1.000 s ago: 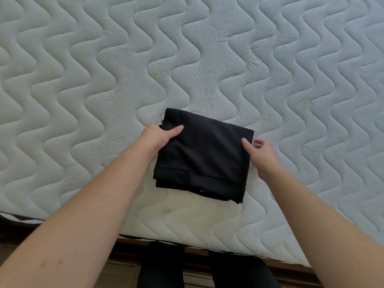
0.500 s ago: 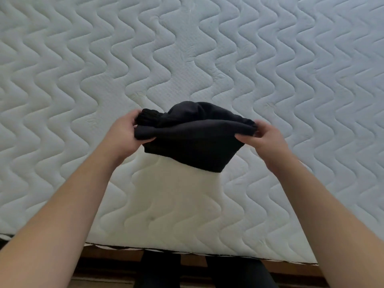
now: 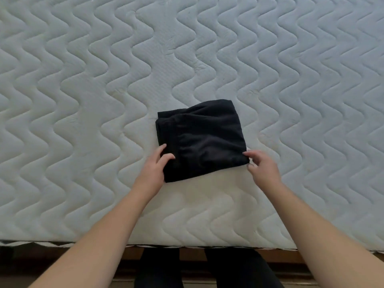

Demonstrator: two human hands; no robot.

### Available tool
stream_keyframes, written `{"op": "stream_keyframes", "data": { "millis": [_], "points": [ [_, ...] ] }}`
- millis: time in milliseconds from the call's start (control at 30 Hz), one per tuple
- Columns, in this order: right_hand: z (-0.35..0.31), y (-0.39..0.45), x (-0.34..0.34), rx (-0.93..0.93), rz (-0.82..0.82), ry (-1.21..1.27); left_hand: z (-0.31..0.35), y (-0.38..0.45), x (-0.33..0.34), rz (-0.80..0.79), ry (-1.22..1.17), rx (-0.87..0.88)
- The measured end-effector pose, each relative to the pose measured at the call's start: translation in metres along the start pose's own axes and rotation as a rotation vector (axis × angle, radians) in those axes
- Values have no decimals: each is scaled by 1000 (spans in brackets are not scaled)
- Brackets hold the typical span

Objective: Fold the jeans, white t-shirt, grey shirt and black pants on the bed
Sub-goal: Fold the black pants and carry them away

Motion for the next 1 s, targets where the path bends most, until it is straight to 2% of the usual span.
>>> {"op": "stream_keyframes", "data": {
  "millis": [67, 167, 233, 333, 433, 600, 733, 800, 833, 933, 1000],
  "points": [
    [22, -15, 4, 131, 55, 23, -6, -20, 11, -27, -33, -42],
    [30, -40, 12, 337, 186, 170, -6, -24, 6, 86, -162, -138],
    [22, -55, 36, 511, 81, 384, -5, -17, 1, 175, -270, -275],
    [-6, -65, 75, 703, -167, 725, -13, -2, 4, 220, -538, -682],
    [-29, -60, 101, 803, -236, 899, -20, 20, 7, 203, -749, -896],
    [-33, -48, 118, 899, -96, 1068, -21, 42, -3, 153, -576, -789],
    [-28, -47, 117, 832, -87, 1219, -16, 43, 1, 160, -593, -772],
    [-22, -51, 115, 845, -107, 1168, -17, 38, 8, 140, -484, -821],
    [-19, -52, 111, 839, -122, 1043, -17, 36, 9, 127, -400, -843],
    [-14, -51, 89, 675, -217, 367, -15, 39, 7, 62, -201, -855],
    [-12, -46, 70, 529, -218, 123, -8, 45, -1, 86, -74, -789]
  ]
}}
Point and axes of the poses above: each hand's wrist, its own y-axis towards the middle knuckle, its own x-axis out of the palm, z = x × y, the point moved 6 cm from there along y, towards the middle knuckle, and after that the axes turned 9 degrees about z, right-handed, at the moved point
